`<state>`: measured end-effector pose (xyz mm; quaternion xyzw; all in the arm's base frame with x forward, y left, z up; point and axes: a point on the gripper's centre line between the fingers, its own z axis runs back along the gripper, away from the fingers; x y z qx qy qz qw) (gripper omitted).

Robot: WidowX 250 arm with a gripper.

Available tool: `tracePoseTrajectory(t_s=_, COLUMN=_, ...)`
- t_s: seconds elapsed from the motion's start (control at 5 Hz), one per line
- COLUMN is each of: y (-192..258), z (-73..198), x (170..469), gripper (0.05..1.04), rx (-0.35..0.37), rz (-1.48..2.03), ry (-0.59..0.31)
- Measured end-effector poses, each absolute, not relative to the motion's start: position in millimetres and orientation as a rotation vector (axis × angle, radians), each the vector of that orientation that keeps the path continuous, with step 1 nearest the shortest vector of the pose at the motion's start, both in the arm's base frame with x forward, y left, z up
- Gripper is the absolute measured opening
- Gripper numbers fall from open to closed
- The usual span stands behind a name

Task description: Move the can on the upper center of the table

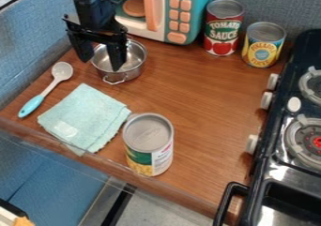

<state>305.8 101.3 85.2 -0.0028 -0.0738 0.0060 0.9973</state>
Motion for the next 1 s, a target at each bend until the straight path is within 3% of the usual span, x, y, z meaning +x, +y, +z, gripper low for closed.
tracePoseTrajectory(t_s=0.2, y=77, z=85, x=276, gripper=1.000, rx=-0.026, rz=-0.062, ry=-0.172)
tracePoseTrajectory(t_s=0.4, y=54, z=84, x=256, gripper=1.000, rx=0.001, rz=-0.132, ry=-0.155)
tracePoseTrajectory(t_s=0.6, y=29, z=88, x=230, gripper=1.000, rx=0.032, rz=-0.185, ry=-0.130)
tracePoseTrajectory(t_s=1.0, y=-15, z=70, x=200, gripper=1.000, rx=0.037, rz=-0.264, ry=-0.024)
